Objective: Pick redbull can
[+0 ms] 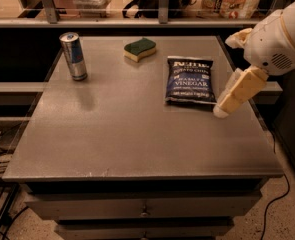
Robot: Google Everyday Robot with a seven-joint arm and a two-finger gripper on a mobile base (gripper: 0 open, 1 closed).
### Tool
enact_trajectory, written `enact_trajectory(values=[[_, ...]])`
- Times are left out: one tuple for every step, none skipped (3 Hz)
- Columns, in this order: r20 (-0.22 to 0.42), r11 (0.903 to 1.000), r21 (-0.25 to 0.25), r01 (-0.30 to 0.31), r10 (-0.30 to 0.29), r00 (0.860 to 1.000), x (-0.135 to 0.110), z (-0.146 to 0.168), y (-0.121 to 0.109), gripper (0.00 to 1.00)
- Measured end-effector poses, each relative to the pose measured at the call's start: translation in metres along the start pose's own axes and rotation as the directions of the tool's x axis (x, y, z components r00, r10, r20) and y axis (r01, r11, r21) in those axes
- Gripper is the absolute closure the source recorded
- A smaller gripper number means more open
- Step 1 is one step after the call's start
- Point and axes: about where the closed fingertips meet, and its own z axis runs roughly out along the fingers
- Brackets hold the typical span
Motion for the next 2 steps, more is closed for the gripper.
enact_trajectory(values=[[-0.003, 1.0000, -0.001, 0.001, -0.001, 1.000, 0.000, 0.000, 0.001, 0.00], [0.045, 0.9999, -0.014, -0.002, 0.003, 0.999, -0.018, 0.017, 0.002, 0.00]])
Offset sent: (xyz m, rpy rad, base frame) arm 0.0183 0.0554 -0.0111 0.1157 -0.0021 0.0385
